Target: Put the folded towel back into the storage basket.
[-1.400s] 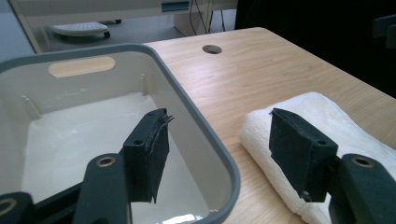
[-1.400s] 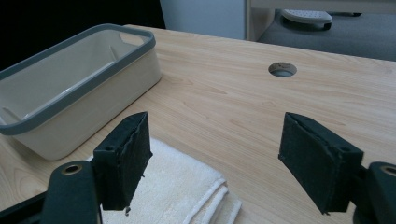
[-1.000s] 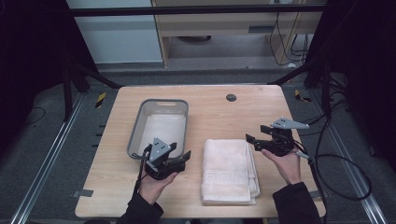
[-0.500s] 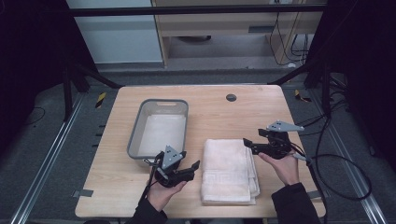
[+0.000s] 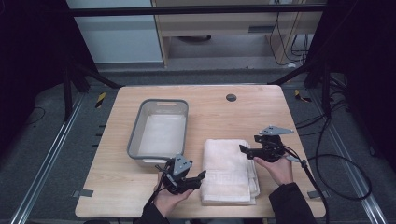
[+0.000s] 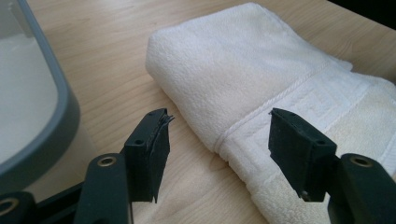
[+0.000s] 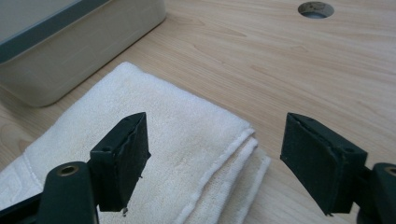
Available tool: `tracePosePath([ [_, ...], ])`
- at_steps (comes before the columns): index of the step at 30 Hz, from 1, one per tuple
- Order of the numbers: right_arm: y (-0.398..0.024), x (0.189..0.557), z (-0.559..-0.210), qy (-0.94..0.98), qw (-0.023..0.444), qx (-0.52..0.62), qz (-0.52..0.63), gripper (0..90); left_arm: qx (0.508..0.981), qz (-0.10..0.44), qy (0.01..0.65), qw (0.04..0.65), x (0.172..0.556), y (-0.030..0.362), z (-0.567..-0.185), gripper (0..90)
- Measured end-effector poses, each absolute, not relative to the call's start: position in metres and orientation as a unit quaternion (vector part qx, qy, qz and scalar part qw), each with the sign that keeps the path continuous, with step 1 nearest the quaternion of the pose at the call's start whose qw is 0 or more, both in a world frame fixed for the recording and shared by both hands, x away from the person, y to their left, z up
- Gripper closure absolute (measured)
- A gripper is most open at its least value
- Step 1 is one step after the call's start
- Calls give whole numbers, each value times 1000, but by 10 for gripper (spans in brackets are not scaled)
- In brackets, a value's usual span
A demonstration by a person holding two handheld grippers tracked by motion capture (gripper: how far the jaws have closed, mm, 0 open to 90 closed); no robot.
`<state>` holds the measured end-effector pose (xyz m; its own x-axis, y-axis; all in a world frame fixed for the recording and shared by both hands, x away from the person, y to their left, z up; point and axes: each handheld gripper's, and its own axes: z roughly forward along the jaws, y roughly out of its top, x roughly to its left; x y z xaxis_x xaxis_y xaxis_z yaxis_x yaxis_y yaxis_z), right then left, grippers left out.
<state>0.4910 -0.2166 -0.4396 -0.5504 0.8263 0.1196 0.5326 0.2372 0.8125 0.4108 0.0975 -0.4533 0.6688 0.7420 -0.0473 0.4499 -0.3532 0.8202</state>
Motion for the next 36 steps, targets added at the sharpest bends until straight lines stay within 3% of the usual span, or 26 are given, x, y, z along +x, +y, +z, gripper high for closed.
tracePosePath([
  [36,-210,506,-489,779,121,486,378,240,826,138,380,393,421,73,-496,298],
])
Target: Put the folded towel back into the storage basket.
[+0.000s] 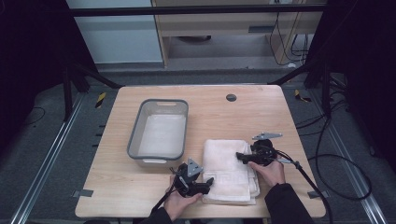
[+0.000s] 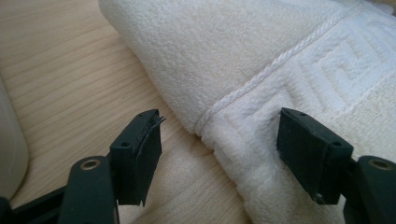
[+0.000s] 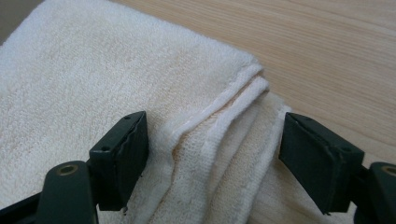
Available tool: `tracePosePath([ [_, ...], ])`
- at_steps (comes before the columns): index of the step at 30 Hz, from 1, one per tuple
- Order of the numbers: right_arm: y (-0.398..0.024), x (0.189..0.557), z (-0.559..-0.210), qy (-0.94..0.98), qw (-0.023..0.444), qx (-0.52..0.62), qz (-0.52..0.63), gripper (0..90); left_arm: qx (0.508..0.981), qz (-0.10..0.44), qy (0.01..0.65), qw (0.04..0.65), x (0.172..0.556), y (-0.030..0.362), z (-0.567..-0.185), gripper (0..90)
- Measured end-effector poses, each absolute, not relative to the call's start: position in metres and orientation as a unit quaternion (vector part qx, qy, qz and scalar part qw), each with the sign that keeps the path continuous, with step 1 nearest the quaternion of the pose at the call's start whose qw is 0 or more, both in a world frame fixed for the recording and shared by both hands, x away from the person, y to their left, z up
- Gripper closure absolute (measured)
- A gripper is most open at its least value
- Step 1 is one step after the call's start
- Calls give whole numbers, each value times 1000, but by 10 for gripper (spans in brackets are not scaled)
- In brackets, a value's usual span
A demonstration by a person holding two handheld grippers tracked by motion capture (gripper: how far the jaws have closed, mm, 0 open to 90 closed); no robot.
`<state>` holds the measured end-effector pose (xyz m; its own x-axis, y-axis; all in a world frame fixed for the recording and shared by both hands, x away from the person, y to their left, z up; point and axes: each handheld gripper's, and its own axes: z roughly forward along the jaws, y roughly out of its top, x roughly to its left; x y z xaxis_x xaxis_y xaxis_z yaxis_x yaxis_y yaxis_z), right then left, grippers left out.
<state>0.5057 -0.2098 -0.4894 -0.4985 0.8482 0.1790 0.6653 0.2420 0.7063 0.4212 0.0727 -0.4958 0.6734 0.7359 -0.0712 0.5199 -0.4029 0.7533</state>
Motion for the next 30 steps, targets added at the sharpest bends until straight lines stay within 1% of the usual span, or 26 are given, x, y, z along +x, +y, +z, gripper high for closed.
tracePosePath([
  [4,-210,507,-491,779,116,490,374,240,826,128,386,392,423,73,-497,299],
  [7,-211,508,-493,775,102,496,378,246,826,123,388,391,424,72,-498,300],
  [10,-214,509,-496,767,85,506,386,247,827,115,389,390,424,72,-498,318],
  [14,-214,510,-497,769,81,504,385,262,826,103,390,394,426,72,-499,357],
  [18,-213,510,-497,769,72,502,389,325,828,90,387,397,427,72,-499,405],
  [22,-213,510,-496,766,50,507,393,435,828,78,382,403,427,72,-500,473],
  [25,-213,511,-496,763,36,509,396,490,830,72,377,405,427,72,-499,519],
  [30,-214,511,-494,764,21,503,403,609,828,59,378,411,426,72,-499,597],
])
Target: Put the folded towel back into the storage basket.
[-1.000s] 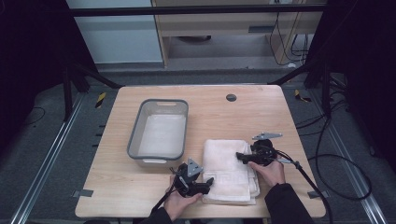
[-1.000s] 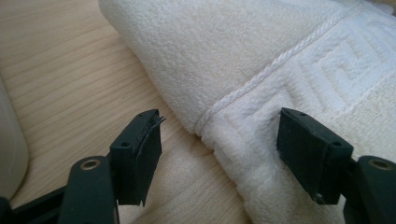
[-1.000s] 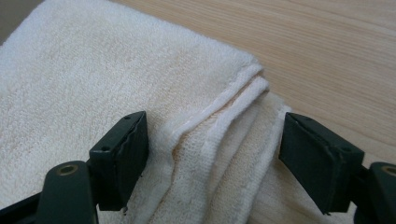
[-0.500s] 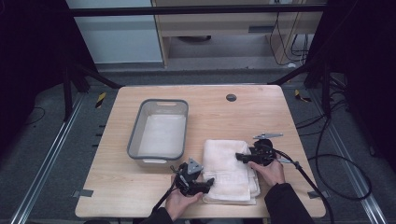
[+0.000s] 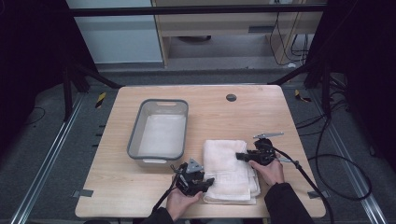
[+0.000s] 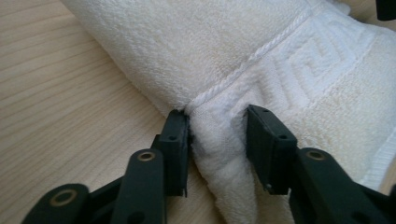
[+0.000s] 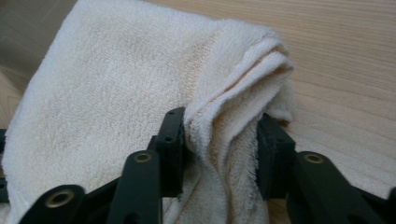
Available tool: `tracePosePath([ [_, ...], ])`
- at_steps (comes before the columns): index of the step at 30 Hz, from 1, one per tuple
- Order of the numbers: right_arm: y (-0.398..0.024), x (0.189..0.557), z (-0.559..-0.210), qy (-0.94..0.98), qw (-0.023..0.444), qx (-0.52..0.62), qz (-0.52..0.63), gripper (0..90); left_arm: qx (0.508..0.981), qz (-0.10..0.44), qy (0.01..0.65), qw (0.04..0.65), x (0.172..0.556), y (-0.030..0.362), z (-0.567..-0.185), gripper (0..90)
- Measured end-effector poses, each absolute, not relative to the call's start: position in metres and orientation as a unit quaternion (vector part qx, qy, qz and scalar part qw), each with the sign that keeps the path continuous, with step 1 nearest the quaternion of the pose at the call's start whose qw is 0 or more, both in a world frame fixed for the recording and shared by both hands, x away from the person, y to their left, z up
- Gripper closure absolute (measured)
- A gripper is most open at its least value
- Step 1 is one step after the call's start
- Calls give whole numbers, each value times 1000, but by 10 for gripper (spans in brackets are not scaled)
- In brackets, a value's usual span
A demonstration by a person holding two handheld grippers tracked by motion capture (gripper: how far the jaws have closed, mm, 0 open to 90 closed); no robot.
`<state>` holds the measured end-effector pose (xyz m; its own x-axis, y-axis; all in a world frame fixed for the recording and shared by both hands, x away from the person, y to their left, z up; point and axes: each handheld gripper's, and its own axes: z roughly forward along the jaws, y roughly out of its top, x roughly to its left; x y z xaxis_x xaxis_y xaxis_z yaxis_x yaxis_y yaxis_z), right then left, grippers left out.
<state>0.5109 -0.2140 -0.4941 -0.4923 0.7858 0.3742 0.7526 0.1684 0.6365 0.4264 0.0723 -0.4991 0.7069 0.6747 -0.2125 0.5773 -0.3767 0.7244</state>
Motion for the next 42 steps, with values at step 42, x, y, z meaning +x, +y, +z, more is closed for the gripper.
tracePosePath([
  [42,-213,487,-434,754,84,462,459,678,807,61,357,467,416,87,-458,749],
])
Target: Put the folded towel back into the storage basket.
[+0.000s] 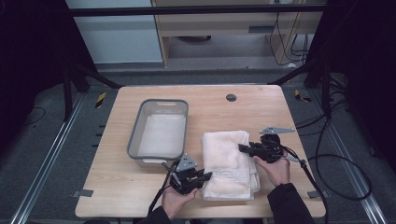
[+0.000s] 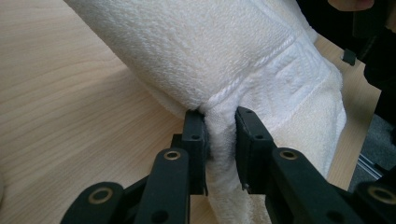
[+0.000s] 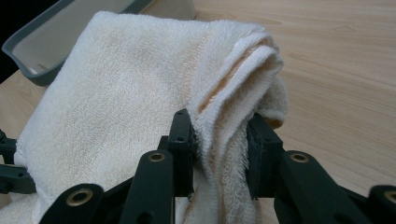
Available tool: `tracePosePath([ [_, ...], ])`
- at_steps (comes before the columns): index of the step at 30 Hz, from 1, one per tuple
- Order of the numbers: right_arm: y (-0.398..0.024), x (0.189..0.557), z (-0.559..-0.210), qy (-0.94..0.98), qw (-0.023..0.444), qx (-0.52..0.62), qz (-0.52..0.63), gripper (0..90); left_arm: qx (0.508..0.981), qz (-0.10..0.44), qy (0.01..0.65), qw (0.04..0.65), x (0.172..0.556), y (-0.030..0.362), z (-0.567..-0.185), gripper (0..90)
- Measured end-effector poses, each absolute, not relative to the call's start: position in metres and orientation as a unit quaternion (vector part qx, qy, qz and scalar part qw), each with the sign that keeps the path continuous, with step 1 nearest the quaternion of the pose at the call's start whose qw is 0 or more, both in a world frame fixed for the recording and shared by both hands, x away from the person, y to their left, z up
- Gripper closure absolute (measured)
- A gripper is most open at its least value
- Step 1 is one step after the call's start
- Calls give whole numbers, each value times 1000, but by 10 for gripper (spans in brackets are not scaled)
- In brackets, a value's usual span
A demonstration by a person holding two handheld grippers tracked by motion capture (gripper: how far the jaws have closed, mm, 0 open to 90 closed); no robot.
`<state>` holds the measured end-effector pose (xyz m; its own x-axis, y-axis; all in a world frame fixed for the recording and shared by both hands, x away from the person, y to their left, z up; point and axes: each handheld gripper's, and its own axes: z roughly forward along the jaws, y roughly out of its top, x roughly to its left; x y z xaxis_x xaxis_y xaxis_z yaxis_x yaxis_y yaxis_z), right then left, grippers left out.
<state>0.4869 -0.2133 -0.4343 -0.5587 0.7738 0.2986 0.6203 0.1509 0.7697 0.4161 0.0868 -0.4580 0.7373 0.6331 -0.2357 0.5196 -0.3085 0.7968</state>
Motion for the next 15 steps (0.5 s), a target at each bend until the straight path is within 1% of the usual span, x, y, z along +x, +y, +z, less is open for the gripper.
tracePosePath([
  [7,-214,485,-429,747,86,462,470,677,805,68,352,473,414,88,-450,749],
  [10,-212,485,-424,750,98,455,471,678,802,71,352,477,414,89,-448,750],
  [15,-210,484,-416,746,104,449,480,678,797,78,351,485,414,92,-442,750],
])
